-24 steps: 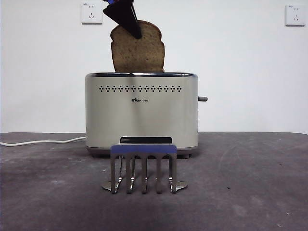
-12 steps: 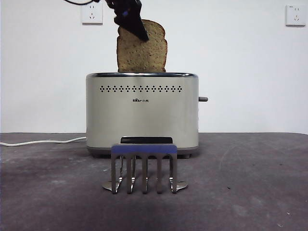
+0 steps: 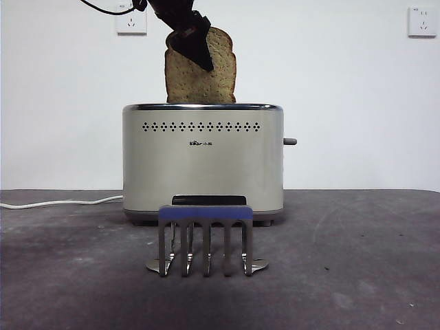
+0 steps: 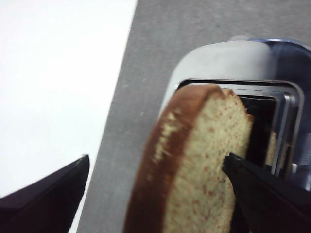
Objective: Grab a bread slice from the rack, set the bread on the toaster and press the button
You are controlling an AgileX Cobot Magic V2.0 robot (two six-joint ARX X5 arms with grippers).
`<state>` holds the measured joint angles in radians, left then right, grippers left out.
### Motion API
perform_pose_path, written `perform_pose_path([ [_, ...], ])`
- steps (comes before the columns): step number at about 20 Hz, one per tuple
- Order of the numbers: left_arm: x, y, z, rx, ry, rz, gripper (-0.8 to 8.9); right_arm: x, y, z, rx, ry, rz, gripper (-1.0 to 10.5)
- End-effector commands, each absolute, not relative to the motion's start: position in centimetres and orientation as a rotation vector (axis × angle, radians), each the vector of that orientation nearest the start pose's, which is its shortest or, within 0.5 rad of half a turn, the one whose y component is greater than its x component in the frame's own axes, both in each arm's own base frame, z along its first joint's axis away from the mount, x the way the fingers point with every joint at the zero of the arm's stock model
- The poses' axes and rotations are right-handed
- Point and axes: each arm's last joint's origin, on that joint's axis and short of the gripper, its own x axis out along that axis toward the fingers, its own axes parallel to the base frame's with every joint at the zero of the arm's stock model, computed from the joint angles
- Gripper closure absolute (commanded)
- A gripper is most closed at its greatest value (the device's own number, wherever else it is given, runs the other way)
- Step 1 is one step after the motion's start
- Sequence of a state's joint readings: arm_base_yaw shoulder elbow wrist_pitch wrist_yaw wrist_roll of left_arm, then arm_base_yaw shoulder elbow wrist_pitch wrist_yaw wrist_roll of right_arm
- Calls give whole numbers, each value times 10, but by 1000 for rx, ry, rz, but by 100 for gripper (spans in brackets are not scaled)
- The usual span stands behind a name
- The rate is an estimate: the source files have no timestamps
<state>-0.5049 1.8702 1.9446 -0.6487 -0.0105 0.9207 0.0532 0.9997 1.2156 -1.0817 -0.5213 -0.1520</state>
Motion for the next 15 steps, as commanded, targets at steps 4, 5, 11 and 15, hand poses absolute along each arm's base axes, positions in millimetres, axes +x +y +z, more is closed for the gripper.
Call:
perform_pose_path([
  [4, 368, -201, 387, 944, 294, -630, 337, 182, 25, 361, 43, 795, 612, 958],
  [5, 366, -200, 389, 940, 288, -628, 337, 187, 25, 360, 43, 795, 612, 958],
  [11, 340, -185, 427, 790, 247, -551, 337, 230, 29, 349, 75, 735, 606, 958],
  [15, 301, -164, 461, 610, 250, -509, 337, 270, 39, 344, 188, 612, 708, 958],
])
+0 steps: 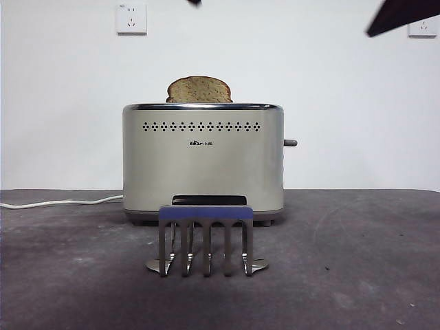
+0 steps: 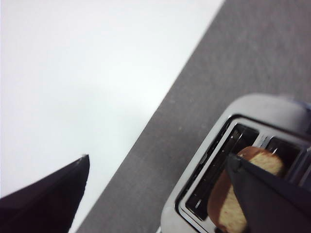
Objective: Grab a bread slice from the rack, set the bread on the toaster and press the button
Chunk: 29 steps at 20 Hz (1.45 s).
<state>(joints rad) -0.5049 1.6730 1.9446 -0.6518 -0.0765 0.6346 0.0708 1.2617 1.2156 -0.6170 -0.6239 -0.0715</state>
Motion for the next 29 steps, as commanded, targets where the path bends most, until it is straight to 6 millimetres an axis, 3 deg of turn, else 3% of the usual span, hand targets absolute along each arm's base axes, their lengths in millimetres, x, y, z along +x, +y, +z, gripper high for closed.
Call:
perform_pose_path([
  [1, 288, -157, 470, 567, 261, -504, 337, 282, 43, 340, 213, 590, 708, 958],
  [7, 218, -120, 498, 379, 353, -551, 338, 351, 56, 297, 392, 545, 711, 959],
  [11, 190, -107, 506, 318, 369, -594, 338, 382, 60, 264, 489, 555, 718, 959],
  [20, 176, -102, 505, 293, 417, -684, 339, 420, 72, 233, 509, 610, 716, 959],
  [29, 176, -102, 504, 292, 433, -683, 339, 430, 77, 215, 476, 632, 668, 959],
])
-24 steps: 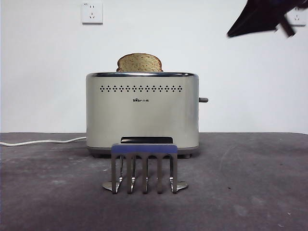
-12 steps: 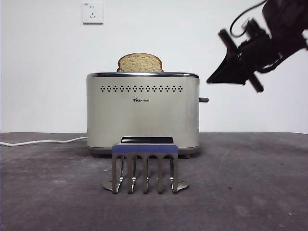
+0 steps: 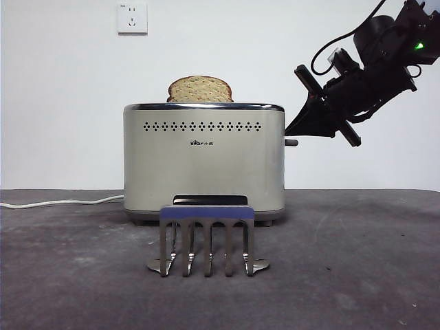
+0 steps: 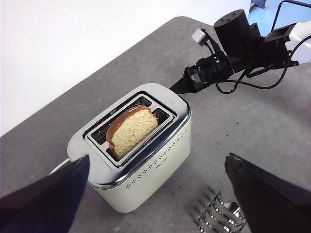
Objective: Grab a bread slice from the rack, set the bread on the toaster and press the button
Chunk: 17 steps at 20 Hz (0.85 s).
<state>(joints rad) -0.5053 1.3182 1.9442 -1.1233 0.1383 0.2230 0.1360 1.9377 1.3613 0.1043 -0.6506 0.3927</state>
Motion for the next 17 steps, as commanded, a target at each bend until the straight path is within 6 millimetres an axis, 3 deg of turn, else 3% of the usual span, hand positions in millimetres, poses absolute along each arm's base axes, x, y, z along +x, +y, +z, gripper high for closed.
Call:
perform_pose_path([
  [1, 176, -102, 504, 292, 433, -683, 339, 431, 77, 210, 479, 645, 664, 959],
  [9, 176, -102, 503, 294, 441, -682, 339, 435, 78, 155, 462, 832, 610, 959],
  [17, 176, -102, 503, 294, 444, -683, 339, 433, 77, 151, 448, 859, 599, 959],
])
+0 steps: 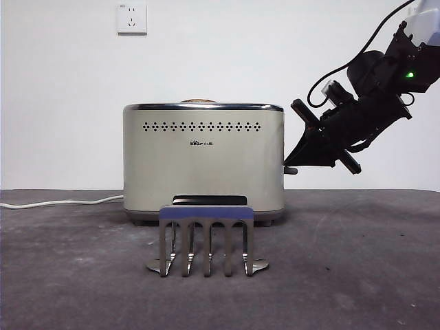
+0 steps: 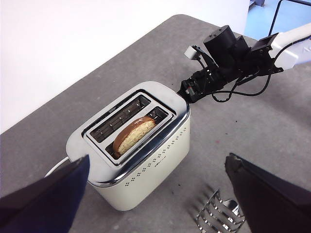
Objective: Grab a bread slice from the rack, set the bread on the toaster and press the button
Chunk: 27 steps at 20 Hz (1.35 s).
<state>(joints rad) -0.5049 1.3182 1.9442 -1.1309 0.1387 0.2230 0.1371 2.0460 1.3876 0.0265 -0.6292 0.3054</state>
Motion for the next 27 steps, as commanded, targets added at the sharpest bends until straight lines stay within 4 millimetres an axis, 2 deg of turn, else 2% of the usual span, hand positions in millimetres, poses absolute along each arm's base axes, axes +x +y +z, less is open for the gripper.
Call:
perform_pose_path([
  [1, 176, -102, 503, 294, 444, -683, 339, 433, 77, 151, 448, 860, 599, 959],
  [7, 176, -102, 503, 294, 444, -683, 339, 434, 76, 156, 460, 846, 616, 958],
  [10, 175, -101, 502, 296, 453, -683, 340, 434, 72, 190, 462, 764, 630, 958],
  [13, 175, -101, 502, 299, 461, -680, 342, 421, 70, 244, 435, 639, 668, 958],
  [17, 175, -101, 501, 300, 468, -679, 342, 377, 65, 317, 390, 551, 693, 958],
  [20, 174, -100, 500, 304, 487, -678, 343, 323, 59, 358, 288, 575, 720, 958],
  [22, 173, -100, 498, 307, 507, -679, 343, 286, 55, 375, 225, 625, 737, 958],
  [27, 171, -98, 494, 315, 559, -682, 346, 229, 49, 388, 149, 737, 765, 958],
])
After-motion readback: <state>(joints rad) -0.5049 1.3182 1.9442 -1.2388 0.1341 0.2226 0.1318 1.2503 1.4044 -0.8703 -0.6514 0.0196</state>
